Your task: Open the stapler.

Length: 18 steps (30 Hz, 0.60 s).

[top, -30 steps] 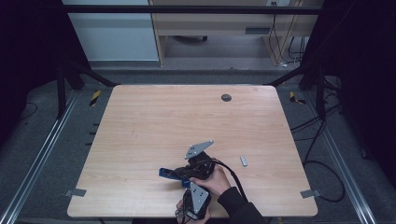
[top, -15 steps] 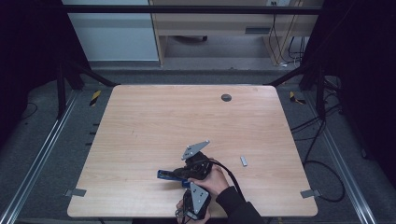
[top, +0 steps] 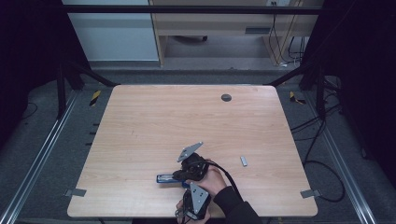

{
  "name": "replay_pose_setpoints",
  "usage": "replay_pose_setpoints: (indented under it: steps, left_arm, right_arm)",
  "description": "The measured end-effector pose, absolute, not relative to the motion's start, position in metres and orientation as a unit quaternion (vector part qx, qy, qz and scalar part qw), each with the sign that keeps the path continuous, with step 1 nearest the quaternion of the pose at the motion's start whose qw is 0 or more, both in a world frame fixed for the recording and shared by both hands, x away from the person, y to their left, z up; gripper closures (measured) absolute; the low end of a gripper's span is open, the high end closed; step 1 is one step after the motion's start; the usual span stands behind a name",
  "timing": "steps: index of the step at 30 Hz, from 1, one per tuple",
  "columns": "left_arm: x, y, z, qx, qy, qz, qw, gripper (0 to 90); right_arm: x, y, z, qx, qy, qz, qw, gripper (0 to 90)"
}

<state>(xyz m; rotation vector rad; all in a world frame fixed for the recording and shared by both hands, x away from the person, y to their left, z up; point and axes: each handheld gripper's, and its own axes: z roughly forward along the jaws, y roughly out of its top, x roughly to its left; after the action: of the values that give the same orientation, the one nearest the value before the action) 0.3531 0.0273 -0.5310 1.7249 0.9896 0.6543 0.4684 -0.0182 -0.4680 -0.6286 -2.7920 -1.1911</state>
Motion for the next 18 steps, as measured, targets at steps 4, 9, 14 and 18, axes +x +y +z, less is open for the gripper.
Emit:
replay_pose_setpoints:
  steps: [4, 9, 14, 18]
  left_arm:
    - [0.3531, 0.0273, -0.5309, 0.713, 0.409, 0.271, 0.5, 90.0]
    - [0.3533, 0.0272, -0.531, 0.712, 0.41, 0.269, 0.502, 90.0]
    - [0.3538, 0.0281, -0.531, 0.712, 0.41, 0.265, 0.504, 90.0]
    - [0.3539, 0.0282, -0.531, 0.712, 0.411, 0.264, 0.505, 90.0]
  right_arm:
    - [0.4688, -0.0179, -0.4678, -0.203, -0.901, -0.383, 0.023, 90.0]
    - [0.4682, -0.0179, -0.4679, -0.2, -0.901, -0.384, 0.018, 90.0]
    - [0.4673, -0.0187, -0.4669, -0.198, -0.897, -0.395, 0.017, 90.0]
    - [0.4677, -0.0236, -0.4627, -0.204, -0.89, -0.409, 0.009, 90.0]
